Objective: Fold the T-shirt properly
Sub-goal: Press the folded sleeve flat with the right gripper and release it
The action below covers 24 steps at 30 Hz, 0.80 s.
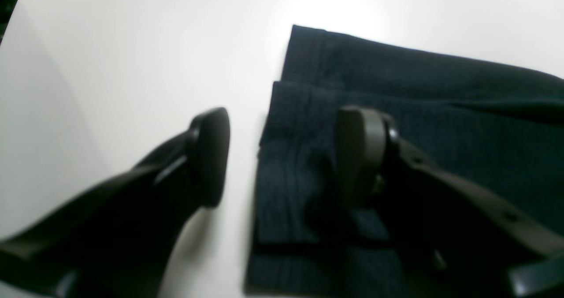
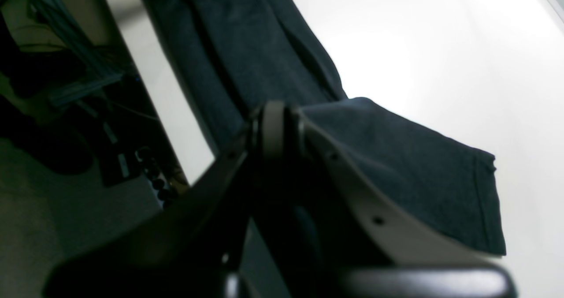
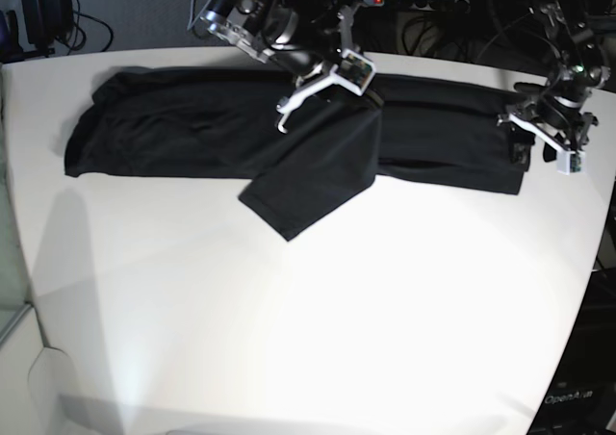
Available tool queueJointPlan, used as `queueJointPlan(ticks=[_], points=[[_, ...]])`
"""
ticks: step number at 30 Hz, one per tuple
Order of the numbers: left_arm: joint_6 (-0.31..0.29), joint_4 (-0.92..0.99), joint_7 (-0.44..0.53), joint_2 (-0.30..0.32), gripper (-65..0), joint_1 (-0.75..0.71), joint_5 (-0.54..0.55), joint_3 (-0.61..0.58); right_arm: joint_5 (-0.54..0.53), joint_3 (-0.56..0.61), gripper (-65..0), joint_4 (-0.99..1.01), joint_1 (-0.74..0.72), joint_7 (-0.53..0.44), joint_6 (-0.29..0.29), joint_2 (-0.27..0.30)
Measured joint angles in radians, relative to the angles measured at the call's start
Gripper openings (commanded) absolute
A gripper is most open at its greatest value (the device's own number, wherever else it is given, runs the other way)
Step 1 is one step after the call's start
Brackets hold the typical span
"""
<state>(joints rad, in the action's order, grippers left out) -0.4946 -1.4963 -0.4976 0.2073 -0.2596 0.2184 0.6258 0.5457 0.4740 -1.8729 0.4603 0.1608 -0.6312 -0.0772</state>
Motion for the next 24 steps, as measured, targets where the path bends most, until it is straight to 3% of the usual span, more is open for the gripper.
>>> queueJointPlan(ticks=[3, 12, 21, 24], points=[[0.000, 0.000, 0.000, 0.000, -28.6, 0.000, 0.000, 0.000, 0.000, 0.000, -61.4, 0.000, 0.000, 0.000, 0.000, 0.000], [0.000, 0.000, 0.000, 0.000, -28.6, 0.000, 0.000, 0.000, 0.000, 0.000, -41.0, 0.000, 0.000, -0.001, 0.000, 0.000], [0.000, 0.000, 0.000, 0.000, -28.5, 0.003, 0.001, 0.000, 0.027, 0.005, -39.8, 0.000, -0.021, 0.001, 0.000, 0.010], [0.000, 0.000, 0.000, 0.002, -28.4, 0.003, 0.002, 0.000, 0.036, 0.002, -39.8, 0.007, -0.050, 0.074, 0.000, 0.010]])
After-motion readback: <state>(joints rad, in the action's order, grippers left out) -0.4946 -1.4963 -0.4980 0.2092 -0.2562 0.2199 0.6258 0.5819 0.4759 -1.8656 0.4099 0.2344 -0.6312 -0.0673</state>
